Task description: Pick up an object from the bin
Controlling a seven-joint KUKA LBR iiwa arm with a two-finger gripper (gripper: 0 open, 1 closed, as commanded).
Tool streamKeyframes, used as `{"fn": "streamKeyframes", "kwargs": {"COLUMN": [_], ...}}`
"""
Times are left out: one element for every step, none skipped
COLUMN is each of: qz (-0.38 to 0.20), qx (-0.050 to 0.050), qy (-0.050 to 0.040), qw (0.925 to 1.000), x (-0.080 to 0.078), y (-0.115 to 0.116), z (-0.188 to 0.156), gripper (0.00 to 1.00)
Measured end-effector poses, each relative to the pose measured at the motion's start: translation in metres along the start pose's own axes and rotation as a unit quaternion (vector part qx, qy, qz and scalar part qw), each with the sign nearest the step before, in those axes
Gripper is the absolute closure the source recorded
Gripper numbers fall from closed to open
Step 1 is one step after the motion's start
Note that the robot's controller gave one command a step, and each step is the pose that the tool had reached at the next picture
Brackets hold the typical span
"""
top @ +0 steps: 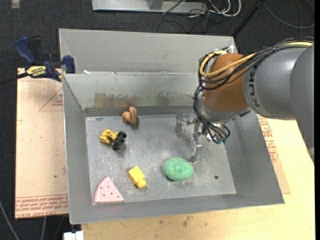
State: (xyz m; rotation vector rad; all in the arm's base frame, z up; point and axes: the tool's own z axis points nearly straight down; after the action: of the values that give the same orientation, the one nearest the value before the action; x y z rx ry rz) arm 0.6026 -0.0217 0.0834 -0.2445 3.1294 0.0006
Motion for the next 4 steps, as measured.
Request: {"fn": "streamKeyframes", "kwargs": {"qz": [-0.025,-0.134,-0.202,-0.254], "qx": [-0.001,-0.001,-0.001,-0.001], "qy": [-0.0004,0.0003,0.0013,0.0010], "qw": [0.9997,0.9910,0.9793,0.9671], "x": [0.012,0.056,0.069,0.074], "y": [0.023,0.024,0.038,0.071], "z": [0.006,0.011,0.013,0.013], "gripper": [0.00,0.00,0.00,0.00]}}
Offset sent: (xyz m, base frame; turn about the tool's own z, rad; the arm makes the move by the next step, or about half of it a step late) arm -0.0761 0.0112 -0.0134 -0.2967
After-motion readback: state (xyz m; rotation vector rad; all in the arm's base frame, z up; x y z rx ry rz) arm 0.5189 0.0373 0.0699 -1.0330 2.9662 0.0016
